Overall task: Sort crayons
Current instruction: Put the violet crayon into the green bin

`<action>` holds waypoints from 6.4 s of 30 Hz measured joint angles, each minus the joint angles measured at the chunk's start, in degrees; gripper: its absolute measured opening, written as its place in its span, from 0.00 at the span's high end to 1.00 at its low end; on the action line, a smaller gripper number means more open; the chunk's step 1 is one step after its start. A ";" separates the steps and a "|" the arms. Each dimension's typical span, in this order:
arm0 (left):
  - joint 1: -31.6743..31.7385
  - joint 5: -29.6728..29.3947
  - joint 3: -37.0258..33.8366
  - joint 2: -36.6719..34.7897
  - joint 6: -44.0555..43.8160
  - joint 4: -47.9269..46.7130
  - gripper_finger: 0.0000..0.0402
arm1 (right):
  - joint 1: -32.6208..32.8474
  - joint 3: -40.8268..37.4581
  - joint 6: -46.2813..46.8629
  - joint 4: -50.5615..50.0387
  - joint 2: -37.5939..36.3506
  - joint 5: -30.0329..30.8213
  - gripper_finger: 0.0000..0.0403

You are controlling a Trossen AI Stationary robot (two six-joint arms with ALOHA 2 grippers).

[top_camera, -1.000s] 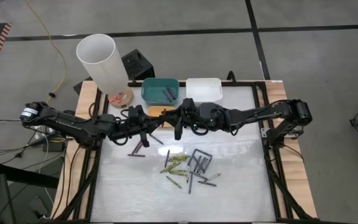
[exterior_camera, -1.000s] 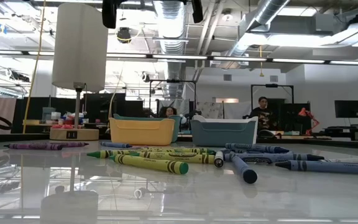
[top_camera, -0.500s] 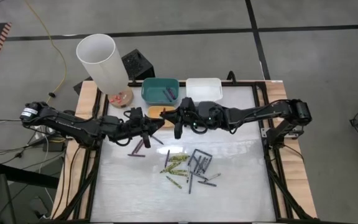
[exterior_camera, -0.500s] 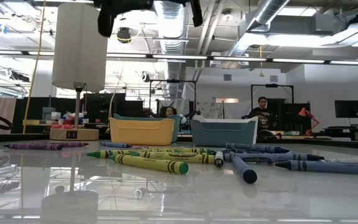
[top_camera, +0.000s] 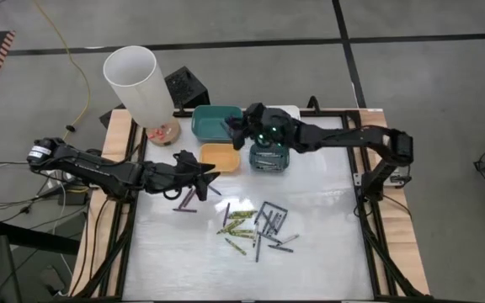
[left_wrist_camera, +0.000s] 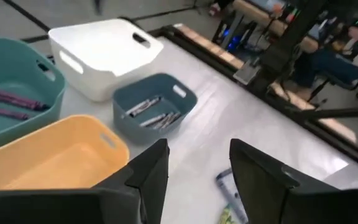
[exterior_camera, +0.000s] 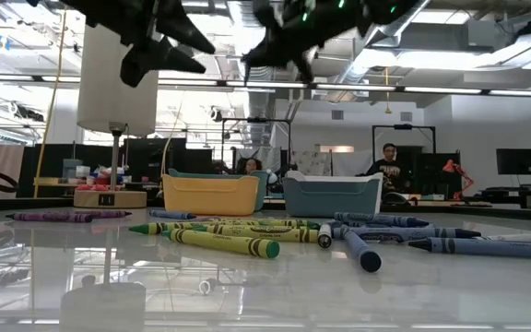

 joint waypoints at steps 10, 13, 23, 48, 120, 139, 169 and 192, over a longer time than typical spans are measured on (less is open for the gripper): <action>3.57 4.45 -0.02 -0.53 -0.92 -4.25 0.60 | -6.80 5.12 0.92 -2.69 12.60 -2.67 1.00; 5.09 6.35 -0.05 -1.35 -0.92 -5.37 0.60 | -8.46 7.34 0.94 -3.88 15.46 -3.43 1.00; 9.85 7.17 -0.07 -6.84 0.58 -10.56 0.60 | -13.23 19.20 3.88 -19.78 25.69 -4.21 0.99; 12.25 13.90 -0.07 -9.16 -2.92 -35.39 0.60 | -13.56 25.75 -2.14 -27.75 23.29 -16.11 0.78; -10.62 11.11 -8.88 11.20 -34.28 -29.29 1.00 | 6.46 25.77 -9.66 -47.15 -15.66 3.67 0.78; -13.17 16.70 -8.02 7.67 -20.89 -16.05 0.94 | 10.33 25.79 -8.10 -56.18 -15.66 0.50 0.78; -31.98 20.01 -4.97 7.65 -14.44 -7.01 0.84 | 35.98 25.77 -7.05 -64.88 -8.06 0.79 0.78; -36.77 22.99 32.40 30.85 -3.57 -39.42 0.84 | 36.52 25.77 -5.93 -64.32 -8.06 1.02 0.78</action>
